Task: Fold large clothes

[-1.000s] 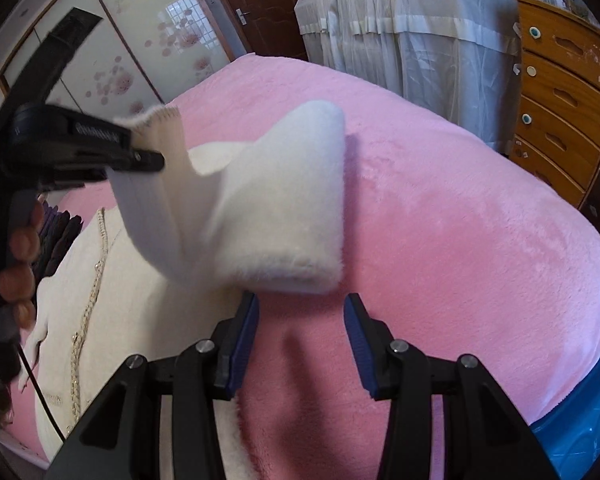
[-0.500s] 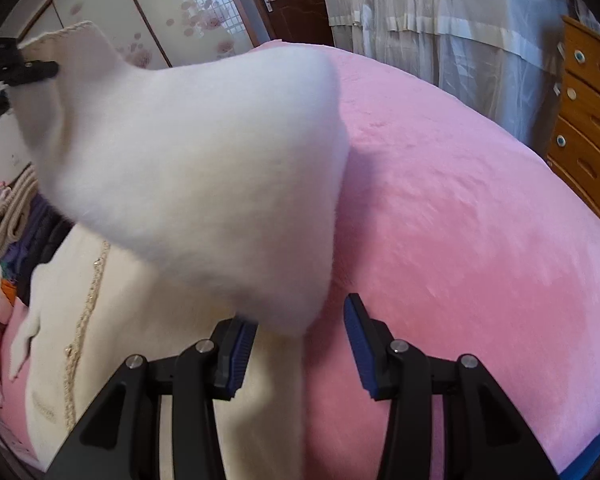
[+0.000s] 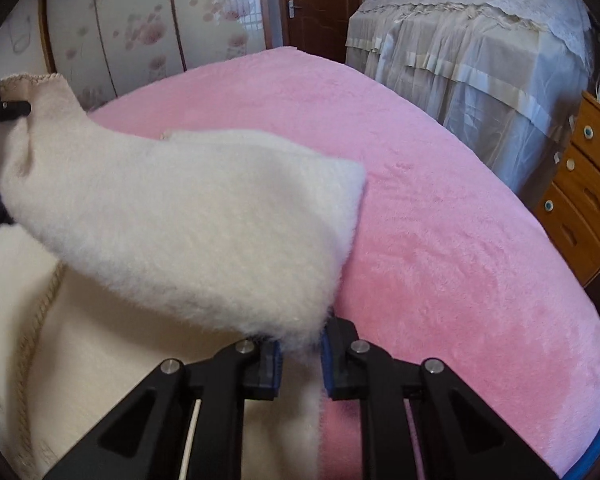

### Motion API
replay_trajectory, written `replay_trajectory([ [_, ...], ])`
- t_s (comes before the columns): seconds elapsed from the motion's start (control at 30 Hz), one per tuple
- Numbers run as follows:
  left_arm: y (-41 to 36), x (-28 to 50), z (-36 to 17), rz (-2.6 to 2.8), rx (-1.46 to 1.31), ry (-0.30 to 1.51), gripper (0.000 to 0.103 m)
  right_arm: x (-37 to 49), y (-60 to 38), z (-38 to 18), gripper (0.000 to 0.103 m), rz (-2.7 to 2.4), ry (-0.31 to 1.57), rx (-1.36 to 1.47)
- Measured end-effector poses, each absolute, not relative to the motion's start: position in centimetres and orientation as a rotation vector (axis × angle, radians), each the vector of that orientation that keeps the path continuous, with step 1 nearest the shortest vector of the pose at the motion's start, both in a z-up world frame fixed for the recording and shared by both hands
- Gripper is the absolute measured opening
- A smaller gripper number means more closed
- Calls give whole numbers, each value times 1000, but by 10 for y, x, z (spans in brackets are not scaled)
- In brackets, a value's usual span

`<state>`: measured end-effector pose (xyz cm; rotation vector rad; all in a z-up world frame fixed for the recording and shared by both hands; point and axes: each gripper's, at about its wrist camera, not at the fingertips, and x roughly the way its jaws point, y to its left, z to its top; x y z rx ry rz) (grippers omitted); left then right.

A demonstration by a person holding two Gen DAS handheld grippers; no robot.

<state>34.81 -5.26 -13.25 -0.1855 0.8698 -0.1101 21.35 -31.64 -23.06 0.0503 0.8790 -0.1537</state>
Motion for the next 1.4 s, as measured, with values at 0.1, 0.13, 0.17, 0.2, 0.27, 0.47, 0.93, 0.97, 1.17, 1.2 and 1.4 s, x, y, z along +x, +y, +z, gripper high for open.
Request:
replay_trajectory([
  [0.1, -34, 339, -174, -85, -217, 942, 10, 212, -312, -232, 16, -150, 893, 25],
  [0.13, -29, 337, -189, -79, -216, 967, 10, 212, -312, -232, 16, -150, 901, 17],
  [0.17, -25, 334, -203, -82, -212, 991, 11, 215, -310, -232, 17, -150, 910, 6],
  [0.2, -24, 331, -212, -82, -208, 1004, 12, 215, -310, -233, 18, -146, 919, -1],
  [0.27, -22, 325, -229, -83, -189, 1032, 14, 215, -313, -232, 24, -124, 938, 2],
  [0.47, -10, 318, -229, -156, -232, 1043, 63, 199, -329, -217, 25, -19, 986, 100],
  [0.93, 20, 370, -232, -275, -405, 1122, 74, 222, -385, -173, 43, 89, 933, 388],
  [0.97, 18, 376, -235, -275, -402, 1136, 74, 232, -388, -176, 43, 73, 938, 396],
  [1.17, -3, 400, -240, -204, -269, 1130, 42, 299, -400, -200, 43, -11, 978, 373],
  [1.2, -4, 402, -240, -174, -236, 1124, 11, 312, -401, -206, 43, -25, 992, 366],
  [1.4, 7, 389, -214, -116, -251, 968, 8, 346, -407, -231, 43, -55, 1051, 397],
])
